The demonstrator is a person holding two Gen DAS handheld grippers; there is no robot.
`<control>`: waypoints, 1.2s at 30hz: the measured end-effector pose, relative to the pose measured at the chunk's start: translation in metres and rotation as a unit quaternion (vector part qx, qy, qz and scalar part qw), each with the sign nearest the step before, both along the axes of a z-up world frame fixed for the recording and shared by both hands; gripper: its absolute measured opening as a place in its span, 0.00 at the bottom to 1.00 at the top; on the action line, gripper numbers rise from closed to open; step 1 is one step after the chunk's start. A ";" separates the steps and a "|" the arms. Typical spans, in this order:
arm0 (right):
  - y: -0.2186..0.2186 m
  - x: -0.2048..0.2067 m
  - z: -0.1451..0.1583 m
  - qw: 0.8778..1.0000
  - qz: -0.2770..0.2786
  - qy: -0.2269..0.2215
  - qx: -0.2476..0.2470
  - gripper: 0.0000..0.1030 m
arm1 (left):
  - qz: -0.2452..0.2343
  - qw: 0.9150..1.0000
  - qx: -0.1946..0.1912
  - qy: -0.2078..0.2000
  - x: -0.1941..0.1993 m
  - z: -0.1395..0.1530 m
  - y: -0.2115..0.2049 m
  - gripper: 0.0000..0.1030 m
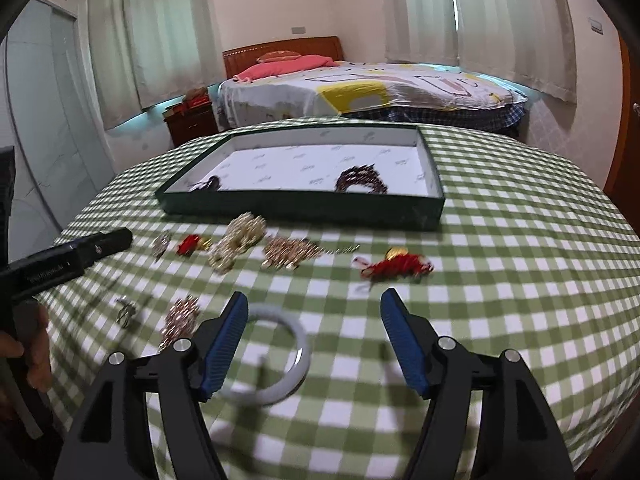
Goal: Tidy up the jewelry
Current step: 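Withdraw both grippers from the tray back toward the remaining jewelry, then grasp the pearl ring with the left gripper while the right gripper grasps the jade bangle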
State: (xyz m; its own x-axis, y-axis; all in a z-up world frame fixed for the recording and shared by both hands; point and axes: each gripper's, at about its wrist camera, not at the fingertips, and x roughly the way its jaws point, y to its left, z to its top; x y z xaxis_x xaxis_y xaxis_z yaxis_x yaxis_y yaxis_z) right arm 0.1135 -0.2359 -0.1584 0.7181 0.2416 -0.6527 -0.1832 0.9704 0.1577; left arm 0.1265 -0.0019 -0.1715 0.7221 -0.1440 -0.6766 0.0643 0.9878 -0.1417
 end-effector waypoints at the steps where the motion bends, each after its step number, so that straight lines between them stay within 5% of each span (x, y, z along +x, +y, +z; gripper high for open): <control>1: 0.002 -0.002 -0.001 1.000 0.002 0.001 0.000 0.66 | -0.001 1.000 0.001 0.002 -0.003 -0.002 -0.001 0.66; 17: 0.019 -0.012 -0.013 0.999 0.027 0.018 -0.011 0.71 | -0.012 0.999 0.009 0.029 -0.025 -0.027 -0.009 0.65; 29: 0.028 -0.008 -0.019 0.999 0.035 0.031 -0.017 0.71 | -0.040 0.998 0.024 0.033 -0.022 -0.034 -0.021 0.24; 36: 0.035 -0.004 -0.022 0.998 0.042 0.040 -0.029 0.75 | -0.045 0.998 0.021 0.033 -0.020 -0.033 -0.017 0.20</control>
